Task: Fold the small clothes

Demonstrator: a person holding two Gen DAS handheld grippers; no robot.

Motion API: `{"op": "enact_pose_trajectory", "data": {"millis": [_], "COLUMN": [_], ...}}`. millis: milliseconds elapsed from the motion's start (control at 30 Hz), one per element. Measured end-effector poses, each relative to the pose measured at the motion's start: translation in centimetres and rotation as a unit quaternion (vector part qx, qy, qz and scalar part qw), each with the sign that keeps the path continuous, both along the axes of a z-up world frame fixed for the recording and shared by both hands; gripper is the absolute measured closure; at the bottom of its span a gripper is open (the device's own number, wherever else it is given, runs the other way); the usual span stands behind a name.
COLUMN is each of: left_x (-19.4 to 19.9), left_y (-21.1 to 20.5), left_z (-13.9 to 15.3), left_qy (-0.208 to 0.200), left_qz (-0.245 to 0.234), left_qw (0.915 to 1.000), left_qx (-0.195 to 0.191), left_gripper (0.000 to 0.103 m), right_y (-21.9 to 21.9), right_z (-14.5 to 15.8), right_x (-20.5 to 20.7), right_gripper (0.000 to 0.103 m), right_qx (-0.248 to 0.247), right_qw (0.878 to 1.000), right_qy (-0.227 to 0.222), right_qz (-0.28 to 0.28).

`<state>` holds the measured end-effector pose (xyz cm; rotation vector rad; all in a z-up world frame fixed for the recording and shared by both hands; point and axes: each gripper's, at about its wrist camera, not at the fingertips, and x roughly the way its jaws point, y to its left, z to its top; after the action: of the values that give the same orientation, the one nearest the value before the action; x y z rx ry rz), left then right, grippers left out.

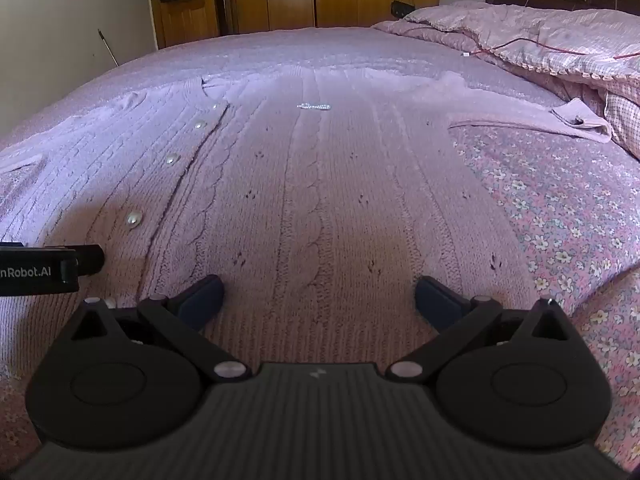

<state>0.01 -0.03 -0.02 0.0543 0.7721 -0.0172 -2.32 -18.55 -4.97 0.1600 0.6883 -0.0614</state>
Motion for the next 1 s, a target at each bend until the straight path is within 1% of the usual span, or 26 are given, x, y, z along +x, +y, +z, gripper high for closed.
{"op": "enact_pose_trajectory", "data": {"millis": [167, 300, 333, 400, 433, 1000], "left_x": [0.05, 0.39, 0.13, -0.19, -0.13, 0.02], "left_y": [-0.23, -0.65, -0.37, -0.21, -0.22, 0.13], "left_z": [-0.01, 0.13, -0.31, 0.02, 0.06, 0.02], "left_qy": [-0.007, -0.009, -0.009, -0.010, -0.010, -0.013], "left_qz": [0.000, 0.001, 0.003, 0.003, 0.003, -0.001], "left_qw": [1.0000, 0.9999, 0.9999, 0.9999, 0.9999, 0.9999], "left_qx": [0.002, 0.004, 0.002, 0.001, 0.000, 0.001], "left_gripper": [0.000, 0.000, 0.000, 0.000, 0.000, 0.000], "right_y": [-0.18, -0.10, 0.14, 0.37, -0.25, -0.08], "right_z": [-0.59, -0.05, 0.14, 0.19, -0.30, -0.29], "right_x": [-0.24, -0.23, -0.09, -0.20, -0.65, -0.47], "right_gripper": [0.000, 0.000, 0.000, 0.000, 0.000, 0.000], "right_qx": [-0.004, -0.004, -0.005, -0.007, -0.001, -0.008], "right_qw": [1.000, 1.000, 1.000, 1.000, 1.000, 1.000], "right_qy": [-0.001, -0.001, -0.001, -0.003, -0.011, -0.011], "right_qz": [0.000, 0.000, 0.000, 0.000, 0.000, 0.001]}}
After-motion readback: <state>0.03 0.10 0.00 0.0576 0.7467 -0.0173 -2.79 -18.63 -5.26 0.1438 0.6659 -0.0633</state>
